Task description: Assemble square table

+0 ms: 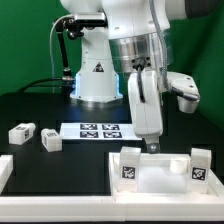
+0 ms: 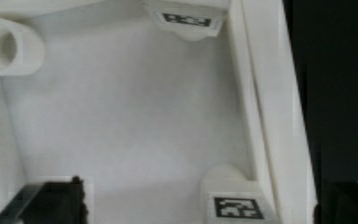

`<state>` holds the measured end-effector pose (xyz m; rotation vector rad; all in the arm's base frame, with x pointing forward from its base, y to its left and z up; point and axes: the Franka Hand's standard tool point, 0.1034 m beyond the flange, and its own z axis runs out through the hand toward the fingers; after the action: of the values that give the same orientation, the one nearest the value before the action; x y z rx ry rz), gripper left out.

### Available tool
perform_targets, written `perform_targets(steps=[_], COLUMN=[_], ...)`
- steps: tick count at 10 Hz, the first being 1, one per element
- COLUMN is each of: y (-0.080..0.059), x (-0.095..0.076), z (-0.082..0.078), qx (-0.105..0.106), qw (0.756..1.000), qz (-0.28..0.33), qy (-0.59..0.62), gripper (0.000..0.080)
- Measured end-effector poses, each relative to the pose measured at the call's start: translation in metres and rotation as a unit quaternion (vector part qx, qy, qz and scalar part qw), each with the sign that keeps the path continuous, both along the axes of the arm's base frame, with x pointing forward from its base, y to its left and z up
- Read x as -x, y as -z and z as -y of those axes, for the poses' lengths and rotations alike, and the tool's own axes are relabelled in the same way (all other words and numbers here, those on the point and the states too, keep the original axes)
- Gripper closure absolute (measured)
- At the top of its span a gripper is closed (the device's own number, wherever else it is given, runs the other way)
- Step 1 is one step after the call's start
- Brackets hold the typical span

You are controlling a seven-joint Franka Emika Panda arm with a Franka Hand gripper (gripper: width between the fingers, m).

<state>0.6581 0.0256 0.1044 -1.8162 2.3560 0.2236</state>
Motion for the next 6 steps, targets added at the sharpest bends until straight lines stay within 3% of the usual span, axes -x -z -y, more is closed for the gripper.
perform_targets(steps=[4,5,6], y=[0.001,0.001,0.001], x=[0.0,0.002,0.01], z=[0.0,-0.004,-0.018], qx=[0.0,-0.001,-0.001], qw=[1.0,1.0,1.0], qz=[-0.001,-0.002,-0.003], qy=[0.0,-0.003,-0.011], gripper=[0.0151,0.0151,0.0151])
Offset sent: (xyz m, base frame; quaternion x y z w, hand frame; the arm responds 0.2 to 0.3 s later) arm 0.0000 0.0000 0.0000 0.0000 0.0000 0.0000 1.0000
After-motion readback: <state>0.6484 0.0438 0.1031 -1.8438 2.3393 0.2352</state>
